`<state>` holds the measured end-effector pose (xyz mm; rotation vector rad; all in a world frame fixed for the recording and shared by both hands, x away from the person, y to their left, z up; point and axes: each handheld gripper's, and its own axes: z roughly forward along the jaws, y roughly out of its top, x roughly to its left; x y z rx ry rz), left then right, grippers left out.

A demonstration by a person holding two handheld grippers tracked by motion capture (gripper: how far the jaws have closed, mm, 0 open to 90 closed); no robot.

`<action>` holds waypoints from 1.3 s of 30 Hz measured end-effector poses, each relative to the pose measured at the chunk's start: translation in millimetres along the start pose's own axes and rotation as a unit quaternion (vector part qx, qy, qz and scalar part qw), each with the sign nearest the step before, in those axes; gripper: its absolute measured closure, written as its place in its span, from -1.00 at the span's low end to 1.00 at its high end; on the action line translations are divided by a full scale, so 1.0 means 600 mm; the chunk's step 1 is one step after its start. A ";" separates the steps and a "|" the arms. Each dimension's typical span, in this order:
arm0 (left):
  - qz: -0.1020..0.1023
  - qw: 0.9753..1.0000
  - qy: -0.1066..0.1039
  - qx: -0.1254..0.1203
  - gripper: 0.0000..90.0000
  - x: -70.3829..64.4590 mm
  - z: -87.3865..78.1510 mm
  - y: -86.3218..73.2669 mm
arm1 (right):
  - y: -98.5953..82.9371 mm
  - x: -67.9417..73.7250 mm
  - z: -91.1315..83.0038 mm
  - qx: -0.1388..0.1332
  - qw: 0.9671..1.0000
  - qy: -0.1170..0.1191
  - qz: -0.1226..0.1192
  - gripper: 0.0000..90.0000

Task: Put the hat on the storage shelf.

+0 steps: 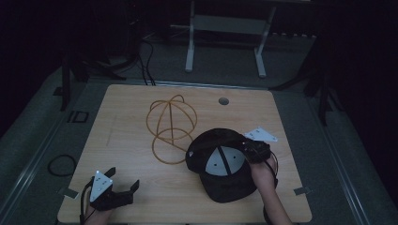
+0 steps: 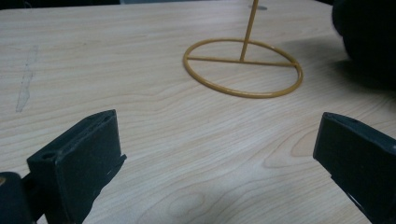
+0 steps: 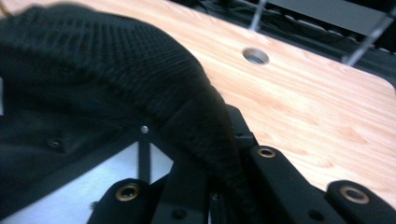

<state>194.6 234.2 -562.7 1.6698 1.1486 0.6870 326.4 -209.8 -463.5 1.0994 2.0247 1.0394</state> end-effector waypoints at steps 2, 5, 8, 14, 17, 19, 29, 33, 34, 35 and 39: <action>-0.003 1.000 -0.008 -0.001 -0.97 -0.002 0.000 0.001 | 0.011 0.004 -0.013 -0.014 1.000 0.008 -0.003 0.98; -0.003 1.000 -0.023 0.006 -0.97 -0.011 0.002 0.002 | 0.028 0.008 -0.035 -0.038 0.999 0.020 -0.003 0.98; 0.008 1.000 -0.029 0.009 -0.97 -0.026 0.005 0.005 | 0.046 0.011 -0.055 -0.057 0.998 0.027 -0.007 0.98; 0.069 0.996 -0.044 0.018 -0.95 -0.072 0.019 0.015 | 0.072 0.011 -0.079 -0.080 0.996 0.024 -0.014 0.98; 0.058 0.996 -0.065 0.028 -0.95 -0.093 0.027 0.021 | 0.081 0.009 -0.088 -0.091 0.996 0.016 -0.011 0.98; 0.057 0.995 -0.076 0.035 -0.95 -0.100 0.030 0.025 | 0.087 0.007 -0.095 -0.100 0.995 0.016 -0.007 0.98; 0.042 0.987 -0.152 0.021 -0.86 -0.150 0.056 0.083 | 0.096 0.021 -0.123 -0.126 0.991 0.038 0.003 0.98; 0.064 0.984 -0.168 0.014 -0.85 -0.169 0.067 0.109 | 0.096 0.023 -0.130 -0.130 0.991 0.038 0.002 0.98; 0.068 0.983 -0.170 0.009 -0.85 -0.175 0.069 0.117 | 0.095 0.024 -0.132 -0.132 0.991 0.036 0.000 0.98; 0.071 0.983 -0.171 0.007 -0.85 -0.181 0.072 0.126 | 0.095 0.024 -0.134 -0.133 0.990 0.036 0.000 0.98; 0.079 0.982 -0.171 -0.001 -0.84 -0.205 0.087 0.158 | 0.093 0.026 -0.139 -0.137 0.990 0.039 0.000 0.98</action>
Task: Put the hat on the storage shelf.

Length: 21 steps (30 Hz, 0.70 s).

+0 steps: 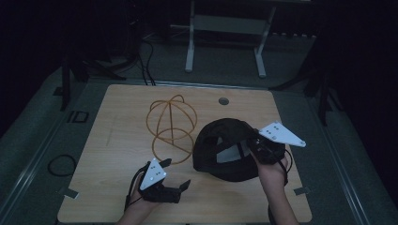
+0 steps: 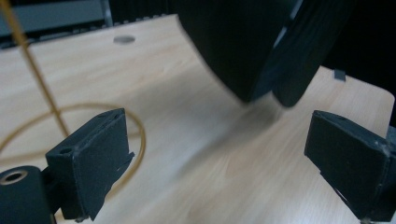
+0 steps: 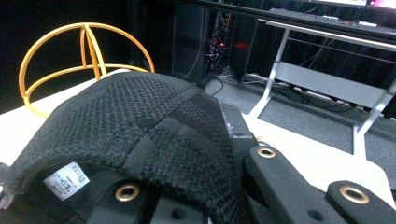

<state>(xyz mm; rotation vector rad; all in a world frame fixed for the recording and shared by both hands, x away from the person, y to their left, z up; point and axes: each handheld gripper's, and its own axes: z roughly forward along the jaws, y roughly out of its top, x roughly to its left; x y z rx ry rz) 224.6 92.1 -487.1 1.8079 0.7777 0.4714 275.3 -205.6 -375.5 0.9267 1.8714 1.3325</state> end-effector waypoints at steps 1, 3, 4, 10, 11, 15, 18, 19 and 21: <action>0.005 1.000 0.001 0.001 -0.82 -0.003 0.007 0.007 | 0.000 0.000 -0.001 -0.002 1.000 0.002 0.003 0.98; 0.012 1.000 0.002 0.005 -0.79 -0.005 0.014 0.013 | 0.000 0.001 -0.003 -0.003 1.000 0.007 0.003 0.98; 0.028 1.000 0.000 0.005 -0.76 -0.008 0.024 0.025 | 0.001 0.003 -0.005 -0.003 1.000 0.010 0.005 0.98; 0.046 0.999 0.019 0.009 -0.68 -0.017 0.050 0.049 | 0.000 0.009 -0.012 -0.007 1.000 0.025 0.004 0.98; 0.045 0.999 0.019 0.008 -0.67 -0.018 0.054 0.052 | -0.001 0.010 -0.013 -0.007 1.000 0.029 0.003 0.98; 0.045 0.999 0.029 -0.004 -0.52 -0.023 0.062 0.058 | -0.002 0.018 -0.022 -0.011 0.999 0.041 0.000 0.98; 0.048 0.998 0.036 -0.008 -0.24 -0.025 0.062 0.059 | -0.003 0.021 -0.028 -0.013 0.999 0.039 -0.005 0.98; 0.047 0.998 0.037 -0.010 -0.11 -0.026 0.063 0.062 | -0.004 0.021 -0.030 -0.013 0.999 0.040 -0.006 0.98; 0.044 0.998 0.044 -0.008 0.12 -0.027 0.063 0.064 | -0.006 0.023 -0.032 -0.013 0.999 0.039 -0.006 0.98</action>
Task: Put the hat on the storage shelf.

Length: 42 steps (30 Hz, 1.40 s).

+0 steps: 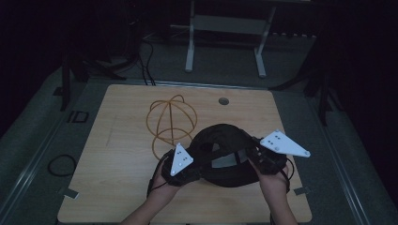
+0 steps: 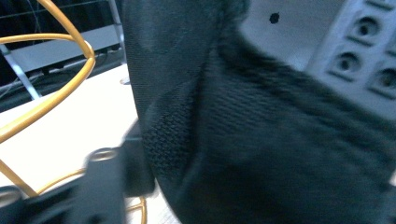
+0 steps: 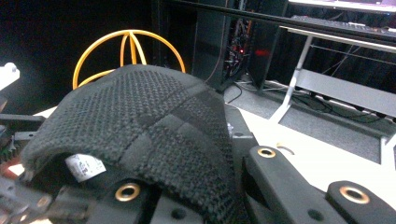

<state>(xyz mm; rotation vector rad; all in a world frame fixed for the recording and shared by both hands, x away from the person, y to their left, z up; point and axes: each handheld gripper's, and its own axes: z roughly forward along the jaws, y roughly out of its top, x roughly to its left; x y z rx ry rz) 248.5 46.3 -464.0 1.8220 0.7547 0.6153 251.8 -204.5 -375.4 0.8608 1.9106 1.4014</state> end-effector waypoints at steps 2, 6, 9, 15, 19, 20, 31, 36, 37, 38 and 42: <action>-0.009 1.000 0.000 0.000 0.36 0.001 0.001 0.003 | -0.004 0.002 -0.001 0.003 1.000 0.000 0.000 0.98; -0.008 1.000 0.005 0.000 0.77 0.003 0.000 0.010 | -0.012 0.003 -0.004 0.005 1.000 0.000 0.003 0.98; -0.004 1.000 0.014 -0.003 0.96 0.003 -0.002 0.015 | -0.020 0.002 -0.007 0.010 1.000 0.002 0.009 0.97; 0.014 1.000 0.027 -0.005 0.98 -0.002 -0.003 0.032 | -0.043 0.005 -0.022 0.009 1.000 0.008 0.021 0.89; 0.010 1.000 0.023 0.002 0.99 0.001 -0.002 0.050 | -0.059 0.003 -0.037 0.012 1.000 0.006 0.026 0.72; 0.013 1.000 0.019 0.006 0.99 0.000 -0.001 0.056 | -0.062 0.002 -0.040 0.014 1.000 0.007 0.027 0.69; 0.064 0.997 0.030 0.010 0.99 -0.017 0.014 0.089 | -0.106 0.000 -0.067 0.065 0.996 0.046 0.049 -0.08; 0.090 0.995 0.039 -0.009 0.99 -0.020 0.005 0.097 | -0.123 0.009 -0.097 0.080 0.991 0.088 0.058 -0.21; 0.095 0.994 0.041 -0.014 0.99 -0.019 0.002 0.098 | -0.123 0.010 -0.110 0.075 0.991 0.098 0.059 -0.21; 0.099 0.994 0.039 -0.022 0.99 -0.018 -0.002 0.098 | -0.123 0.010 -0.122 0.066 0.991 0.103 0.057 -0.22; 0.117 0.991 0.032 -0.050 0.99 -0.012 -0.021 0.098 | -0.110 0.000 -0.162 0.040 0.995 0.084 0.030 -0.21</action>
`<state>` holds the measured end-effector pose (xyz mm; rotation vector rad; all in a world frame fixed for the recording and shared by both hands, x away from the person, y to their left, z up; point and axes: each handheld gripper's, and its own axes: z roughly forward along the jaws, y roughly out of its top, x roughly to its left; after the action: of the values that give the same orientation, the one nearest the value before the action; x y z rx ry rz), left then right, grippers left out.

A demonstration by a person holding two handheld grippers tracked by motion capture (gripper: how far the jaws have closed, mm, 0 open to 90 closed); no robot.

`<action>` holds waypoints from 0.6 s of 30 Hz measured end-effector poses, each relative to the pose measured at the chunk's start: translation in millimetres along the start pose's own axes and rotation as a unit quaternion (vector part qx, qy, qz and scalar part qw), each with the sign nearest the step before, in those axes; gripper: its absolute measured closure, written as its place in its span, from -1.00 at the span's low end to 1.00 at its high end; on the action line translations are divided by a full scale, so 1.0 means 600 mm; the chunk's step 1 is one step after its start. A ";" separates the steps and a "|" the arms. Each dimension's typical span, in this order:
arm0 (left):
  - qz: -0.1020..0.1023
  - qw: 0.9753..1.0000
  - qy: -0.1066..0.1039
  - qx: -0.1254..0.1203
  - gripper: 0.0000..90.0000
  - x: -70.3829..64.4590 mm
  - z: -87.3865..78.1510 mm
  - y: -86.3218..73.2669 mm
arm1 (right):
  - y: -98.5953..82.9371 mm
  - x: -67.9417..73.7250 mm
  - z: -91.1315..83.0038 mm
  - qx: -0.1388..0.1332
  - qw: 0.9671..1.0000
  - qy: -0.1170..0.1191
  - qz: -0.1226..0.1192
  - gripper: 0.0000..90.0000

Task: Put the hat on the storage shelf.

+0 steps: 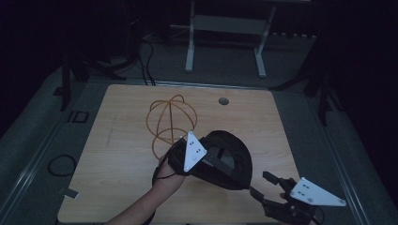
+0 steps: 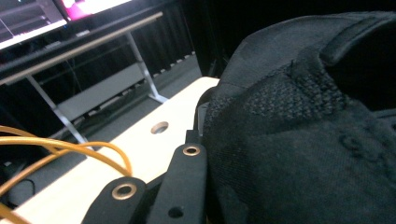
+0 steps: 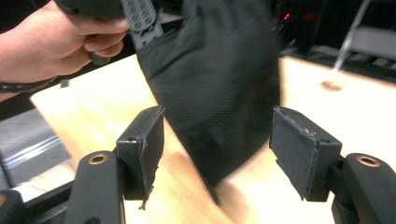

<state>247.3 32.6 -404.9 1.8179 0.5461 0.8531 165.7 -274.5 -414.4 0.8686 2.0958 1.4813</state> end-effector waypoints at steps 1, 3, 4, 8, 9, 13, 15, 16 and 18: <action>0.005 1.000 0.000 -0.002 0.99 0.003 -0.004 0.001 | 0.004 -0.006 -0.007 -0.005 1.000 0.001 -0.003 -0.20; 0.015 1.000 -0.013 -0.014 0.99 0.010 -0.013 0.001 | 0.014 -0.019 -0.016 -0.015 1.000 0.002 -0.012 -0.17; 0.020 1.000 -0.019 -0.015 0.99 0.014 -0.017 0.002 | 0.020 -0.025 -0.018 -0.017 1.000 -0.001 -0.023 -0.16; 0.045 0.995 -0.080 -0.032 0.99 0.032 -0.033 0.002 | 0.043 -0.046 -0.016 -0.027 0.999 0.009 -0.037 -0.05; 0.051 0.993 -0.096 -0.046 0.99 0.036 -0.037 0.000 | 0.048 -0.049 -0.013 -0.028 0.999 0.013 -0.038 -0.04; 0.076 0.980 -0.164 -0.086 0.98 0.046 -0.051 -0.008 | 0.068 -0.047 0.008 -0.026 0.997 0.037 -0.063 -0.04; 0.076 0.977 -0.179 -0.092 0.98 0.050 -0.054 -0.010 | 0.075 -0.040 0.020 -0.028 0.995 0.063 -0.069 -0.04; 0.069 0.974 -0.193 -0.098 0.99 0.052 -0.054 -0.012 | 0.078 -0.035 0.026 -0.030 0.994 0.074 -0.072 -0.04; 0.055 0.973 -0.201 -0.102 0.99 0.055 -0.054 -0.014 | 0.083 -0.026 0.040 -0.030 0.991 0.113 -0.066 -0.07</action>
<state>244.3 78.5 -395.2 1.7776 0.0957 0.5652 204.6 -257.8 -375.8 0.5491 2.2062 1.6263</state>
